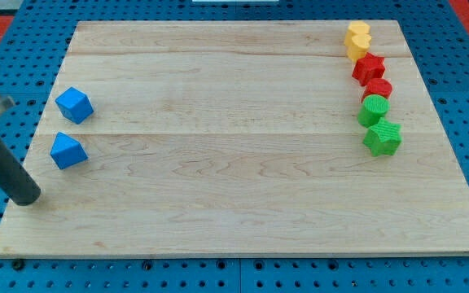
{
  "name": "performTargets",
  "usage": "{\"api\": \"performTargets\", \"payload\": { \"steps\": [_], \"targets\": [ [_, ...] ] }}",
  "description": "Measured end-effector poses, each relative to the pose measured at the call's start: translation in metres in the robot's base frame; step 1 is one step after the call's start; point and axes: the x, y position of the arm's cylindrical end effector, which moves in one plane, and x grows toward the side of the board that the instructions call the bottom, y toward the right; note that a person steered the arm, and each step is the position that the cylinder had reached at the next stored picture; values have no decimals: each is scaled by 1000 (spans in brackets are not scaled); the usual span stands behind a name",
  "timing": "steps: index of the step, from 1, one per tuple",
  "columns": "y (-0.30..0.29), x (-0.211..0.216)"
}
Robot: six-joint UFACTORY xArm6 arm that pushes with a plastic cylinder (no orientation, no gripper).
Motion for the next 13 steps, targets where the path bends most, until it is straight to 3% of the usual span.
{"api": "performTargets", "payload": {
  "steps": [1, 4, 5, 6, 9, 10, 11, 13],
  "targets": [
    [52, -5],
    [52, -85],
    [65, -35],
    [8, -52],
    [25, -131],
    [24, -97],
    [46, -32],
    [154, 65]
  ]
}}
